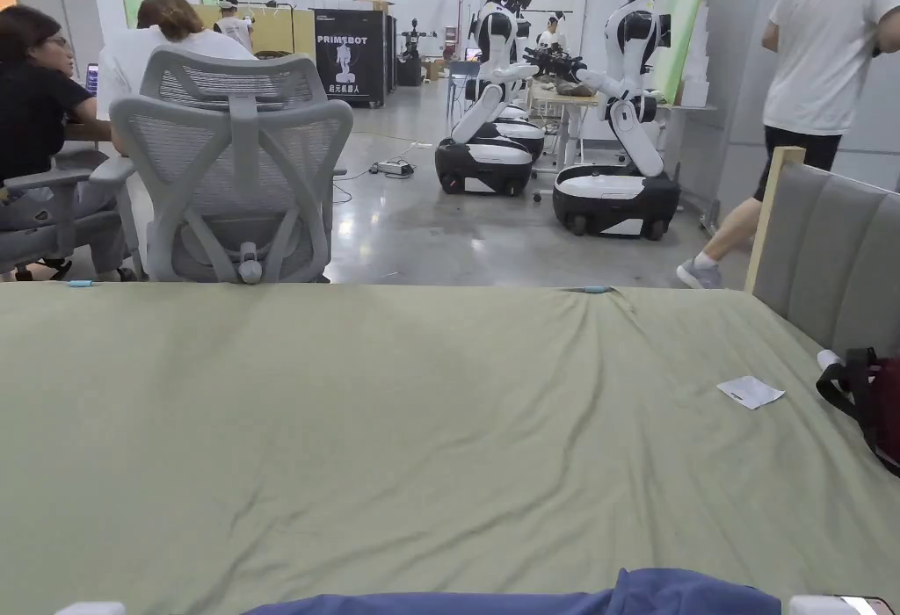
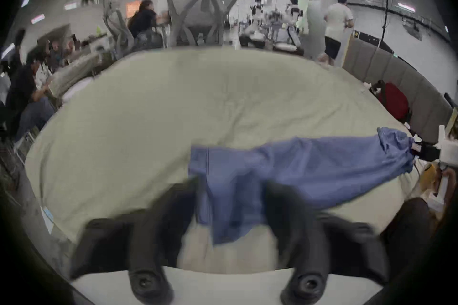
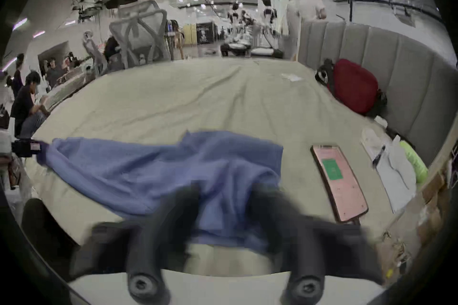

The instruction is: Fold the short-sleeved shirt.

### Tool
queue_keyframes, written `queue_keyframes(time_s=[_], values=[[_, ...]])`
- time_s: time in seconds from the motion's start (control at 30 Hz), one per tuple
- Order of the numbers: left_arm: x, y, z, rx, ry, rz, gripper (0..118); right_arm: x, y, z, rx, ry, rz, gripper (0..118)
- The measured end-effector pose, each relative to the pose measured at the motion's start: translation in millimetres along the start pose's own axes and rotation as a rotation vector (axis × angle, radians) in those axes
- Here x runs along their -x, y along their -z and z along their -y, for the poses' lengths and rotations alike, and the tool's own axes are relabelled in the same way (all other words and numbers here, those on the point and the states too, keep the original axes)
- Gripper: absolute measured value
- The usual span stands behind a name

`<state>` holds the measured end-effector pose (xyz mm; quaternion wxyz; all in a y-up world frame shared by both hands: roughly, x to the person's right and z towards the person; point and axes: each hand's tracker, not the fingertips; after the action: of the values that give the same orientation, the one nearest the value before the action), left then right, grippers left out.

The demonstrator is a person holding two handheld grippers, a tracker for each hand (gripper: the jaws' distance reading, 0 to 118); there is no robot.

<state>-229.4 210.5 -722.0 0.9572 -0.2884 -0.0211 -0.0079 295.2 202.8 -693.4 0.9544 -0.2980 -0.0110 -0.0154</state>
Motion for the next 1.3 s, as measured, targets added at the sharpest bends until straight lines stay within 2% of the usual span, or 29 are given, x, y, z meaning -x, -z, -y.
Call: queue_keyframes(time_s=[0.03,0.07,0.2,0.23,0.27,0.3,0.33,0.37,0.4,0.43,0.47,0.53,0.73,0.9,0.93,0.97,1.07,1.23,1.3], values=[[-8.1,-6.1,-7.0,-0.063,-0.004,-0.009,89,9.0,-6.7,-10.1,-0.036,-0.003,-0.006,100],[-17.8,-11.0,-17.3,-0.113,-0.005,0.0,99,20.2,-15.4,-20.7,-0.096,-0.01,-0.021,117],[-67.7,-17.8,-47.1,-0.239,-0.003,0.062,96,74.6,-39.0,-60.9,-0.282,-0.03,-0.053,114],[-80.2,-17.8,-51.3,-0.26,0.003,0.076,93,88.2,-42.4,-65.5,-0.322,-0.043,-0.06,114],[-91.7,-18.1,-52.8,-0.287,0.025,0.086,85,100.1,-41.8,-68.8,-0.354,-0.06,-0.058,112],[-102.0,-19.7,-51.6,-0.32,0.048,0.074,74,111.6,-43.5,-67.6,-0.382,-0.083,-0.055,106],[-110.4,-21.5,-49.2,-0.329,0.068,0.052,52,120.2,-44.8,-64.5,-0.389,-0.103,-0.054,93],[-116.3,-23.3,-46.1,-0.324,0.078,0.051,13,127.2,-45.1,-59.2,-0.391,-0.116,-0.048,63],[-120.2,-23.8,-43.3,-0.321,0.082,0.057,0,132.3,-43.3,-55.6,-0.388,-0.129,-0.038,31],[-123.4,-24.2,-41.3,-0.317,0.086,0.06,0,136.6,-41.1,-53.2,-0.383,-0.142,-0.021,8],[-125.2,-24.4,-39.1,-0.303,0.09,0.075,0,139.5,-38.9,-51.6,-0.377,-0.15,-0.019,2],[-125.6,-22.4,-38.0,-0.26,0.087,0.128,0,140.3,-36.1,-49.6,-0.364,-0.158,-0.037,1],[-104.9,-22.2,-37.5,-0.264,0.061,0.083,0,137.7,-33.2,-48.2,-0.352,-0.137,-0.04,0],[-22.6,-7.4,-15.4,-0.164,-0.197,0.074,0,141.1,-27.4,-44.7,-0.326,-0.146,-0.045,0],[-3.6,-2.3,-8.6,-0.128,-0.263,0.094,6,143.2,-26.6,-43.3,-0.321,-0.15,-0.048,0],[18.5,4.9,-0.2,-0.073,-0.335,0.131,27,145.7,-25.1,-41.6,-0.314,-0.153,-0.052,0],[68.2,25.2,27.3,0.059,-0.523,0.217,117,155.6,-19.5,-35.1,-0.29,-0.179,-0.067,0],[111.2,64.4,80.2,0.185,-0.987,0.561,117,167.6,-8.8,-26.6,-0.255,-0.181,-0.076,0],[103.9,78.6,93.2,0.126,-1.063,0.644,118,170.8,-5.2,-24.7,-0.243,-0.181,-0.078,0]])
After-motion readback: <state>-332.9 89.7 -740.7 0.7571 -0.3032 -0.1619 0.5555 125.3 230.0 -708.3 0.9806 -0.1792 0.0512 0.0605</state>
